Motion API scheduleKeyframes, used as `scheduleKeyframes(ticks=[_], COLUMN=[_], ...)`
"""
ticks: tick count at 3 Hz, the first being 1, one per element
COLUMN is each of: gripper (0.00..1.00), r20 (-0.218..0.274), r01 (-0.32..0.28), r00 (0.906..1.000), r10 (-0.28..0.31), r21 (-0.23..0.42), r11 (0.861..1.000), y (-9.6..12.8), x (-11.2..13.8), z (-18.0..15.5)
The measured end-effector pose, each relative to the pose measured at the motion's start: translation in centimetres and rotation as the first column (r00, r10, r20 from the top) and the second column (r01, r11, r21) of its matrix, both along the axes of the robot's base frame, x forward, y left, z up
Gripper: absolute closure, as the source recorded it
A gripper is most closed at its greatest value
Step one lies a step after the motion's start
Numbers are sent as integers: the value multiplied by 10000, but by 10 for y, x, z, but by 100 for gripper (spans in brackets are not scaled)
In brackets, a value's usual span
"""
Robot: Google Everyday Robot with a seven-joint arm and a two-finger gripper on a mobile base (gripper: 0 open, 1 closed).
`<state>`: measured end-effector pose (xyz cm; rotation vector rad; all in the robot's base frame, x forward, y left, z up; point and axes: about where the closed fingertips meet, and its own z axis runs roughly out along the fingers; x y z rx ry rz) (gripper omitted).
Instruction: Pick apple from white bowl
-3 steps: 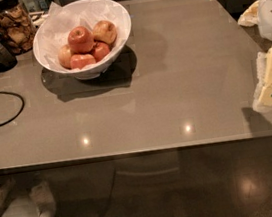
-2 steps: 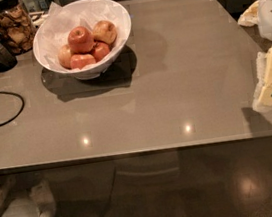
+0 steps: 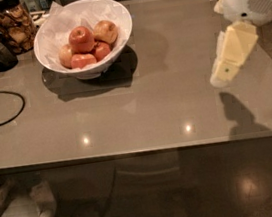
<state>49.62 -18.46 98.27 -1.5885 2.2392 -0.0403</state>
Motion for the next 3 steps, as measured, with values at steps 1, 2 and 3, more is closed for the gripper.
scheduleKeyframes(ticks=[1,2,3], gripper=[0,0,0], r20=[-137,25,149], r01=[-679,-643,159], r00=[9976,9979,9997], r10=[685,642,-183], r21=[391,416,1501], r11=[9969,9971,9885], y=[32,33,39], x=[29,30,29], z=[6,11,4])
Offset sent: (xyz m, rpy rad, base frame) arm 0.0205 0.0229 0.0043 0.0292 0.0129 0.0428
